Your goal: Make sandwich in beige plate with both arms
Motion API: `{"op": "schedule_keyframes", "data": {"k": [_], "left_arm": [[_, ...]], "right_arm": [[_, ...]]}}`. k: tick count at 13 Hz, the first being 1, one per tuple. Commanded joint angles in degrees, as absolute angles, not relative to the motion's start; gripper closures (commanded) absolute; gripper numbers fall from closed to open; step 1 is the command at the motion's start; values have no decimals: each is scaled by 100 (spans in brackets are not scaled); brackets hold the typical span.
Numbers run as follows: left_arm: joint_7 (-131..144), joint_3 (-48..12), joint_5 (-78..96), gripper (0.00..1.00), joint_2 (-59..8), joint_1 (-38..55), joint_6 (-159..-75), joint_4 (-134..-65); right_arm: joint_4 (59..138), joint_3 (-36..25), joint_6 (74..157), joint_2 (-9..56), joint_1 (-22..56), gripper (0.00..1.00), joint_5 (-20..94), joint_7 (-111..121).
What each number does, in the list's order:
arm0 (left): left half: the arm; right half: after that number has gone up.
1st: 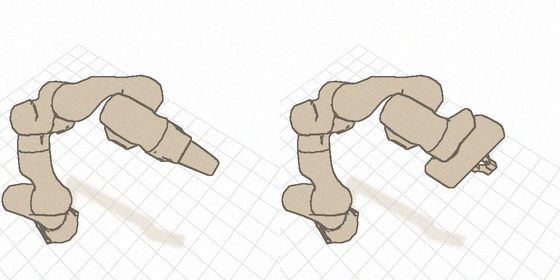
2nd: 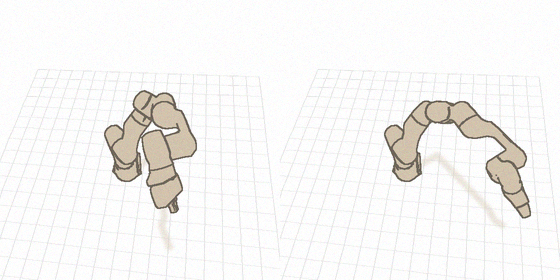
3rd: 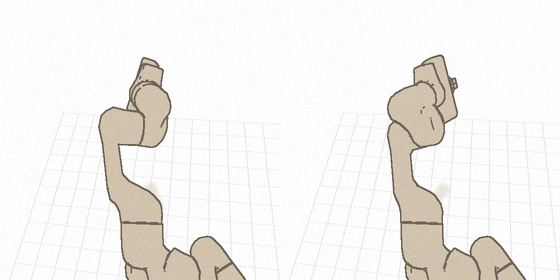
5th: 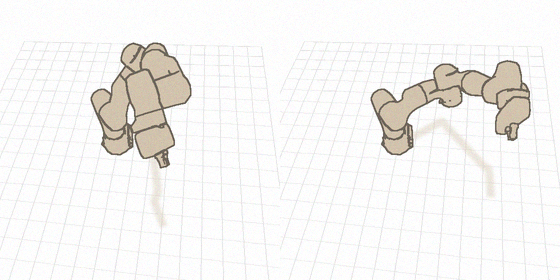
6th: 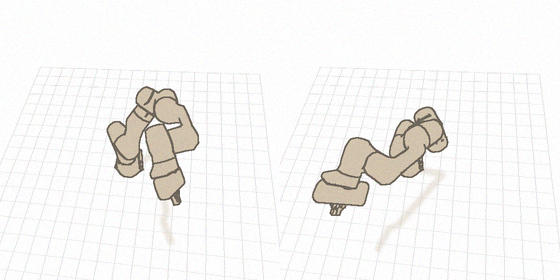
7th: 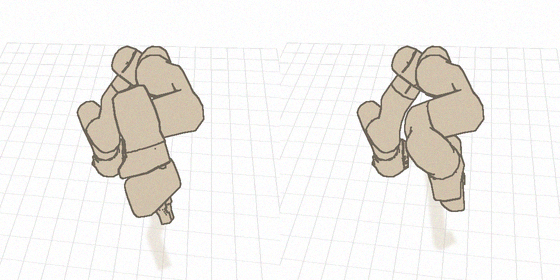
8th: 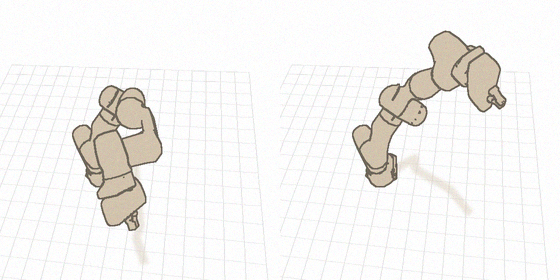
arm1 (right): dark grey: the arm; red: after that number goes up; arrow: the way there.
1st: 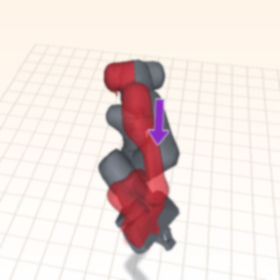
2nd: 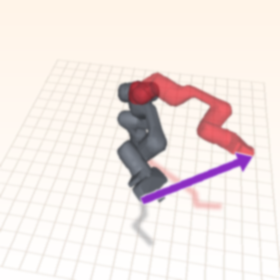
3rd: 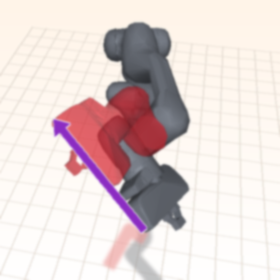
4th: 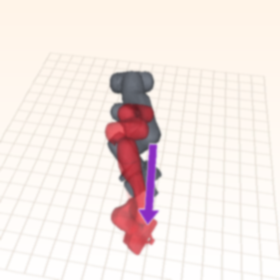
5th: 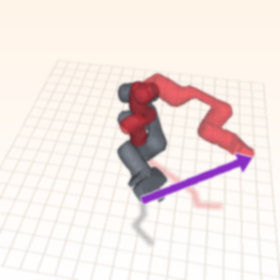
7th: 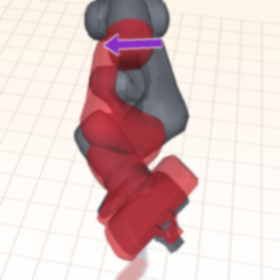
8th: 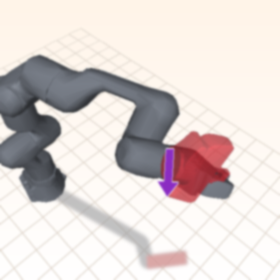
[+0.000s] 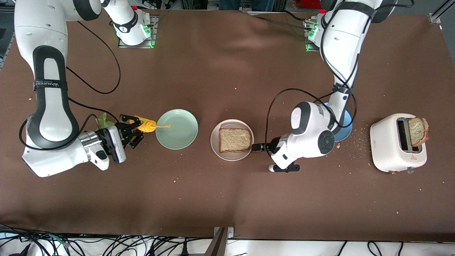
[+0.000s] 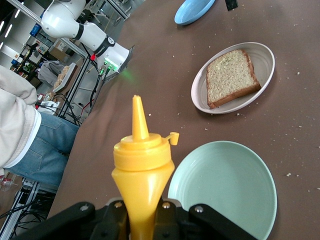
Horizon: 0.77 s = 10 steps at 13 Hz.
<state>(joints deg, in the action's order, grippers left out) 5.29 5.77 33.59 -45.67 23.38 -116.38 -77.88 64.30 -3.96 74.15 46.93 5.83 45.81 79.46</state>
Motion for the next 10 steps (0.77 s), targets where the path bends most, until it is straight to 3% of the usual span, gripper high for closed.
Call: {"op": "schedule_keyframes", "data": {"k": [1, 5, 10], "left_arm": [[554, 668, 2491, 0, -4027, 1848, -10586, -7813], [519, 668, 1391, 0, -3561, 1082, -9748, -7787], [423, 659, 424, 0, -3024, 686, -9422, -7778]], "right_arm": [[6197, -431, 7671, 4667, 965, 100, 4159, 7280], [6047, -431, 8375, 4676, 1695, 100, 3394, 6120], [5819, -431, 8815, 4667, 2688, 100, 1989, 4232]]}}
